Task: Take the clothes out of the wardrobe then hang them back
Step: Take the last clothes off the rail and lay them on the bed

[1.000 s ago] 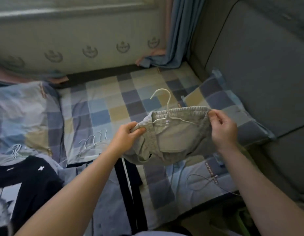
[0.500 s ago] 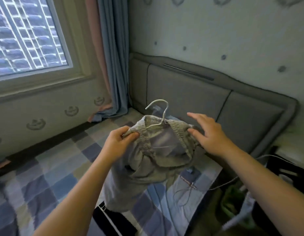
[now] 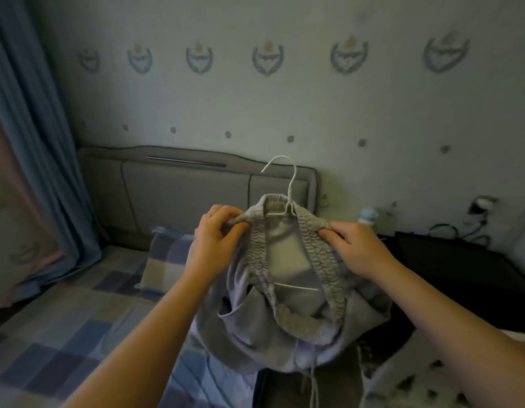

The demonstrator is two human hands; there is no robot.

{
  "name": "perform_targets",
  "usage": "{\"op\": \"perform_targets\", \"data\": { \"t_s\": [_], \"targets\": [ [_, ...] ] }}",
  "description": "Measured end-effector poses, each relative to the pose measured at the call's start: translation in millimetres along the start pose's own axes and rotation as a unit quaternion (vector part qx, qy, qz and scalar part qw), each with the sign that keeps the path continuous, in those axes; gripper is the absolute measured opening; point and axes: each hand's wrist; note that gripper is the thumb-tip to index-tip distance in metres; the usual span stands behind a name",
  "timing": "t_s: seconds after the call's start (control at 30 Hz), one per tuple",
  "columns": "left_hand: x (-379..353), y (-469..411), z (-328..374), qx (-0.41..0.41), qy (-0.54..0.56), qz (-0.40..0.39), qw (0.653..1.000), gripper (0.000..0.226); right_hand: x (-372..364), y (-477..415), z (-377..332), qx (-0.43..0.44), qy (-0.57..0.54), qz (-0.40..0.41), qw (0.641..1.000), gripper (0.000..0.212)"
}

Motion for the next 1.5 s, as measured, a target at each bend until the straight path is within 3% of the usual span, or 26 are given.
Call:
{"op": "perform_targets", "data": {
  "t_s": [0.1,0.23,0.43,0.57,0.7,0.8,0.87,0.97,1.13,1.27,1.37,1.5],
  "targets": [
    [-59,22,65,-0.114,-0.036,-0.066,0.991,0.024,64,48,28,-0.07,-0.004,0.06,0.996,0.036],
    [-141,57,131,-0.216,-0.116,-0.172,0.954,0.026,149,122,42,-0.096,0.004,0.109,0.989,0.043],
    [-231,81,241,-0.178,0.066,-0.106,0.976,0.037,274,229,43,-0.116,0.009,0.174,0.978,0.041],
    [-293,79,307,-0.151,0.02,-0.189,0.97,0.035,336,277,44,-0.112,0.084,0.231,0.963,0.05],
    [-357,83,368,-0.156,0.088,-0.235,0.955,0.031,388,317,37,-0.087,0.084,0.348,0.93,0.041],
    [-399,90,408,-0.168,0.119,-0.238,0.949,0.033,421,346,36,-0.102,0.081,0.289,0.948,0.019],
    [-425,92,431,-0.173,0.135,-0.242,0.945,0.034,447,364,45,-0.137,0.085,0.278,0.947,0.019],
    [-466,89,460,-0.193,0.16,-0.267,0.93,0.032,486,382,62,-0.196,0.108,0.332,0.916,0.017],
    [-538,89,516,-0.232,0.2,-0.328,0.893,0.038,528,402,88,-0.301,0.195,0.272,0.893,0.041],
    [-591,93,560,-0.256,0.222,-0.387,0.857,0.033,567,410,95,-0.352,0.257,0.258,0.862,0.041],
    [-626,91,585,-0.269,0.244,-0.438,0.822,0.038,592,414,95,-0.377,0.251,0.286,0.845,0.042],
    [-669,85,618,-0.307,0.211,-0.492,0.787,0.048,613,418,93,-0.434,0.248,0.345,0.795,0.041]
  ]
}}
Point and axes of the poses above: each hand's wrist, its own y-axis away from the middle knuckle, its own x-axis out of the back of the hand, z = x × y, and after that the axes turned 11 degrees about x, right-handed
